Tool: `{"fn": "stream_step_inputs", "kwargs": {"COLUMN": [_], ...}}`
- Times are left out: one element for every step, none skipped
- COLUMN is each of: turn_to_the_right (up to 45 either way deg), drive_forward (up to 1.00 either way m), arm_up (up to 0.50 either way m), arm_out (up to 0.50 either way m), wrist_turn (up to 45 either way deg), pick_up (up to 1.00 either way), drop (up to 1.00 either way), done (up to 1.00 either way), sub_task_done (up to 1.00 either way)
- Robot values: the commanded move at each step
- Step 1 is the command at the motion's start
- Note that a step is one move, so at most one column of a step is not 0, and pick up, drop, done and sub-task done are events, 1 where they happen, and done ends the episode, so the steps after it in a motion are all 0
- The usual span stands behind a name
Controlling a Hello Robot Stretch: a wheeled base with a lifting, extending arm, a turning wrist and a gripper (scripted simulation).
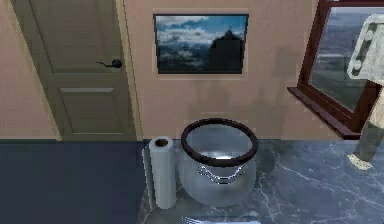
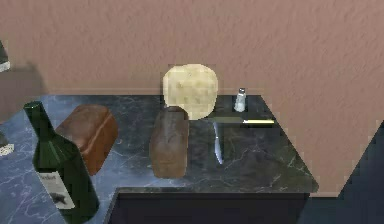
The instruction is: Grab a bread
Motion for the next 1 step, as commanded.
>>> {"fn": "stream_step_inputs", "kwargs": {"turn_to_the_right": [0.0], "drive_forward": [0.00], "arm_up": [0.50], "arm_out": [0.00], "wrist_turn": [0.0], "pick_up": [0.00], "drop": [0.00], "done": [0.00], "sub_task_done": [0.00]}}
